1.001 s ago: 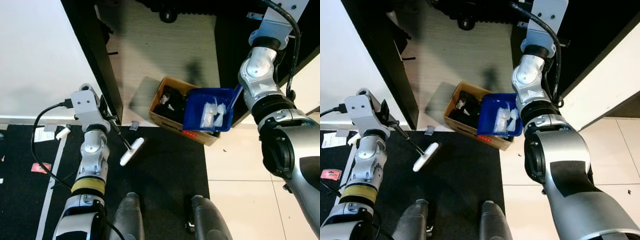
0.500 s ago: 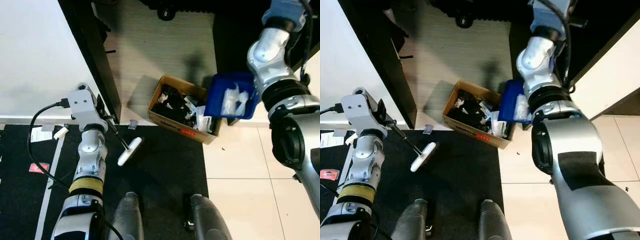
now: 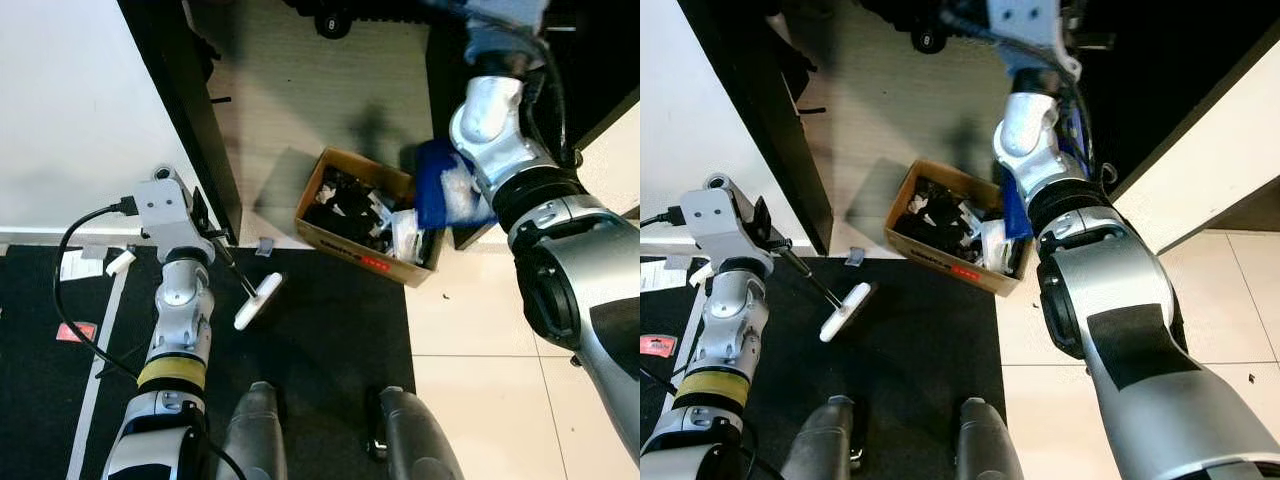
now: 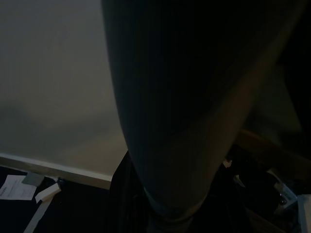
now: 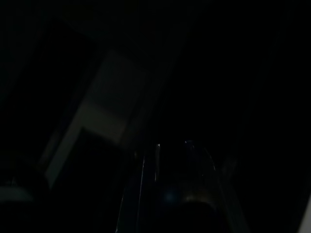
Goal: Sweep floor
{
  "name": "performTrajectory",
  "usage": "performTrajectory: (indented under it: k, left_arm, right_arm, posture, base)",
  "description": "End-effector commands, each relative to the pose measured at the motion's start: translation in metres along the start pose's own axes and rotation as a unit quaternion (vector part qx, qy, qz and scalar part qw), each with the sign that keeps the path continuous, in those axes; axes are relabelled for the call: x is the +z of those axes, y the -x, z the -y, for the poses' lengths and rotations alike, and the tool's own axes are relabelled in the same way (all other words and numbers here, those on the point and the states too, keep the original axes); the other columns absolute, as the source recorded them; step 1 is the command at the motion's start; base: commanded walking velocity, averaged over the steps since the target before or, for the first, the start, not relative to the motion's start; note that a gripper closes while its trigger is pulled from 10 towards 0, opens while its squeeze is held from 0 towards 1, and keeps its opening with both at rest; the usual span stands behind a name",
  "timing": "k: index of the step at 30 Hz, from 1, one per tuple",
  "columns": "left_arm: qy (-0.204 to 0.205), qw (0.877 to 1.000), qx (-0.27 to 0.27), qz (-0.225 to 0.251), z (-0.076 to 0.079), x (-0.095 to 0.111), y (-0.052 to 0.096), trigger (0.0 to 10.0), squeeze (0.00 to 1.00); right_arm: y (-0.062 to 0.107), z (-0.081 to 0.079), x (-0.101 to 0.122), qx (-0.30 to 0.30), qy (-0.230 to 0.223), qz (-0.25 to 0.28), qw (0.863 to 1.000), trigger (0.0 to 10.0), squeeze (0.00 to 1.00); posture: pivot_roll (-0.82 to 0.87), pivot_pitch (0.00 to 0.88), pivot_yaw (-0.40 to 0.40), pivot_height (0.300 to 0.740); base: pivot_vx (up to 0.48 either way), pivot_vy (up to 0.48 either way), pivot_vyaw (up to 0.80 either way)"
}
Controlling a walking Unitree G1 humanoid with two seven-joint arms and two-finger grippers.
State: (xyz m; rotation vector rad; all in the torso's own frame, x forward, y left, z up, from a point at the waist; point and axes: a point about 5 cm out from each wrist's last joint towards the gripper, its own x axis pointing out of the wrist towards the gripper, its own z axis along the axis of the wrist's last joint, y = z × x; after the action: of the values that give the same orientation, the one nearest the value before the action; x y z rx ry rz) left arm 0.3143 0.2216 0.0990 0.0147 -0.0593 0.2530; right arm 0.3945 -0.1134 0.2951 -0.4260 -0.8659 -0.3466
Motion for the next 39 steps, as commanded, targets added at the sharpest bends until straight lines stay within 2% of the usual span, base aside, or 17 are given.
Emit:
performTrajectory:
  k: [1,14,21,25,26,27,29,30,31,34,35,36,37,39]
  left_arm:
    - [-0.015,1.0,0.007,-0.011,-0.006,-0.005,0.003,10.0,0.0]
    - [-0.012,1.0,0.005,-0.012,-0.003,-0.005,0.003,10.0,0.0]
    - [-0.011,1.0,0.005,-0.012,-0.001,-0.005,0.003,10.0,0.0]
    - [-0.011,1.0,0.004,-0.011,0.0,-0.004,0.002,10.0,0.0]
    - [-0.011,1.0,0.004,-0.01,-0.001,-0.003,0.001,10.0,0.0]
    - [-0.011,1.0,0.004,-0.01,-0.001,-0.003,0.001,10.0,0.0]
    - [-0.011,1.0,0.005,-0.008,-0.002,-0.002,0.0,10.0,0.0]
    - [-0.011,1.0,0.005,-0.008,-0.002,-0.002,0.0,10.0,0.0]
    - [-0.011,1.0,0.005,-0.007,-0.002,-0.001,0.0,10.0,0.0]
    - [-0.011,1.0,0.008,-0.004,-0.005,0.001,-0.002,10.0,0.0]
    - [-0.01,1.0,0.008,-0.003,-0.005,0.002,-0.003,10.0,0.0]
    - [-0.01,1.0,0.008,-0.001,-0.005,0.003,-0.004,10.0,0.0]
    - [-0.01,1.0,0.008,-0.001,-0.005,0.003,-0.004,10.0,0.0]
    - [-0.01,1.0,0.007,0.0,-0.004,0.004,-0.006,10.0,0.0]
  right_arm:
    - [0.001,-0.005,0.01,0.022,0.007,0.052,0.998,10.0,0.0]
    - [0.017,-0.018,0.012,0.054,-0.01,0.067,0.996,10.0,0.0]
    - [0.022,-0.02,0.009,0.059,-0.01,0.063,0.996,10.0,0.0]
    - [0.02,-0.015,0.004,0.041,-0.014,0.038,0.998,10.0,0.0]
    - [0.009,-0.003,0.0,0.0,-0.022,0.009,1.0,10.0,0.0]
    - [0.009,-0.003,0.0,0.0,-0.022,0.009,1.0,10.0,0.0]
    - [-0.005,0.011,-0.001,-0.045,-0.036,-0.013,0.998,10.0,0.0]
    - [-0.005,0.011,-0.001,-0.045,-0.036,-0.013,0.998,10.0,0.0]
    - [-0.014,0.021,-0.001,-0.073,-0.049,-0.026,0.996,10.0,0.0]
    - [-0.039,0.052,-0.007,-0.119,-0.143,-0.088,0.978,10.0,0.0]
    - [-0.045,0.06,-0.009,-0.122,-0.164,-0.096,0.974,10.0,0.0]
    - [-0.052,0.075,-0.011,-0.141,-0.198,-0.103,0.965,10.0,0.0]
    - [-0.052,0.075,-0.011,-0.141,-0.198,-0.103,0.965,10.0,0.0]
    - [-0.057,0.089,-0.013,-0.158,-0.216,-0.102,0.958,10.0,0.0]
  posture:
    - [0.02,0.176,-0.105,0.74]
    - [0.01,0.171,-0.108,0.74]
    - [0.01,0.166,-0.107,0.74]
    - [0.02,0.162,-0.106,0.74]
    - [0.02,0.159,-0.106,0.74]
    - [0.02,0.159,-0.106,0.74]
    - [0.02,0.153,-0.106,0.74]
    - [0.02,0.153,-0.106,0.74]
    - [0.02,0.152,-0.105,0.74]
    - [0.02,0.14,-0.101,0.74]
    - [0.02,0.138,-0.1,0.74]
    - [0.02,0.131,-0.096,0.74]
    - [0.02,0.131,-0.096,0.74]
    - [0.02,0.129,-0.093,0.74]
  base:
    - [0.0,0.0,0.0]
    - [0.0,0.0,0.0]
    - [0.0,0.0,0.0]
    - [0.0,0.0,0.0]
    - [0.0,0.0,0.0]
    - [0.0,0.0,0.0]
    - [0.0,0.0,0.0]
    - [0.0,0.0,0.0]
    - [0.0,0.0,0.0]
    - [0.0,0.0,0.0]
    - [0.0,0.0,0.0]
    - [0.0,0.0,0.0]
    - [0.0,0.0,0.0]
    - [0.0,0.0,0.0]
